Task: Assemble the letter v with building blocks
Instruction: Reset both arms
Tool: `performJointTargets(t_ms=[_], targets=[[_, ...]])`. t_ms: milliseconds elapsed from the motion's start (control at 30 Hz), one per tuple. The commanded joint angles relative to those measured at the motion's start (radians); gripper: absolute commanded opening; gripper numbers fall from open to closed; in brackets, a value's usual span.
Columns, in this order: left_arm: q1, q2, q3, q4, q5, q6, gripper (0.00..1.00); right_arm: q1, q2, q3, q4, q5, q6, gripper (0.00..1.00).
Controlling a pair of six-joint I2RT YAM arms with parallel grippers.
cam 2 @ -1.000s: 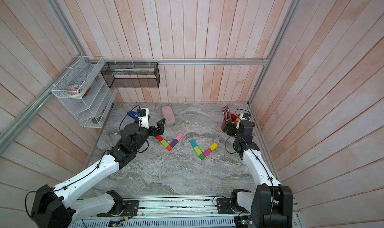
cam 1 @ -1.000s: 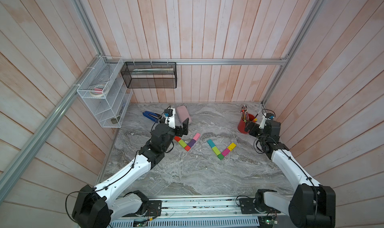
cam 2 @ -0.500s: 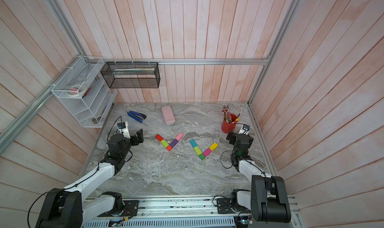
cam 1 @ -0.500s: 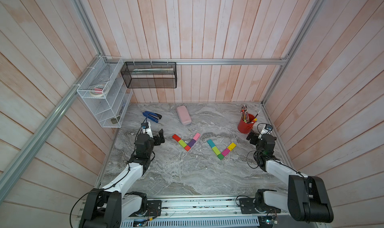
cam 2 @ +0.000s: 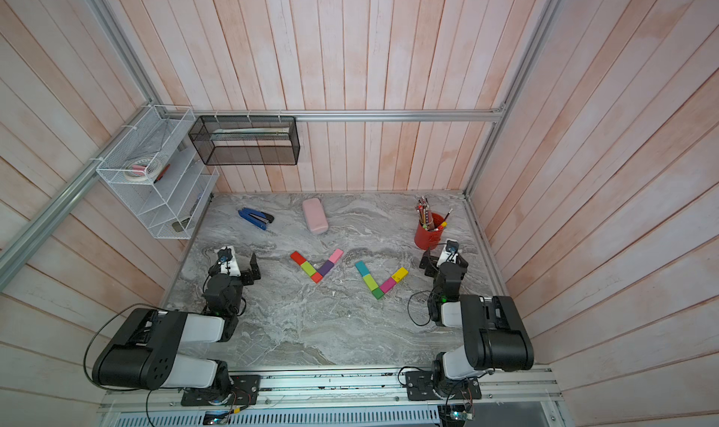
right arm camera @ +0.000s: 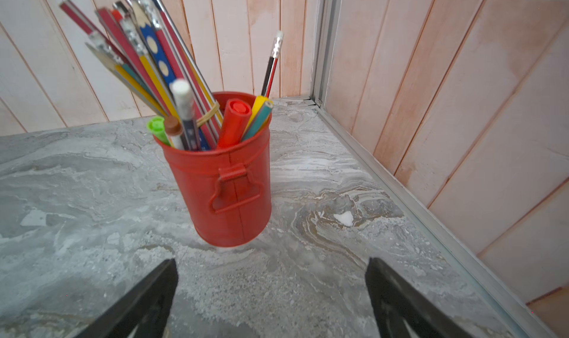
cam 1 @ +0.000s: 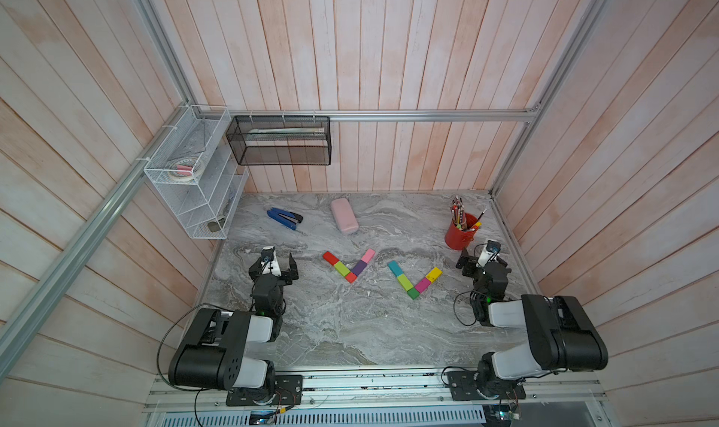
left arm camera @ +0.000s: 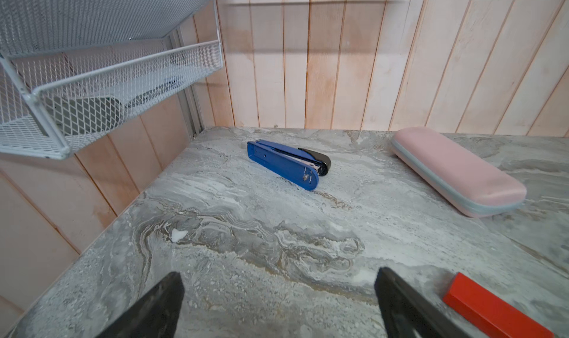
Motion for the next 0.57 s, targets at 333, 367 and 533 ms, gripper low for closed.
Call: performJointTargets(t_ms=[333, 367, 533], targets=[[0.096, 0.066, 0.099, -0.026, 0.198, -0.023, 1.0, 0.033, 0.013, -0.032, 0.22, -0.054, -0.074, 0.98], [0.096, 0.072, 0.095, -0.01, 0.197, -0.021, 1.0, 0.034, 0.021, -0.038, 0.245, -0.055, -0.076, 0.98], [0.096, 0.068, 0.096, -0.018, 0.2, -0.022, 1.0, 0.007, 0.015, 0.003, 0.157, -0.093, -0.052, 0.98]])
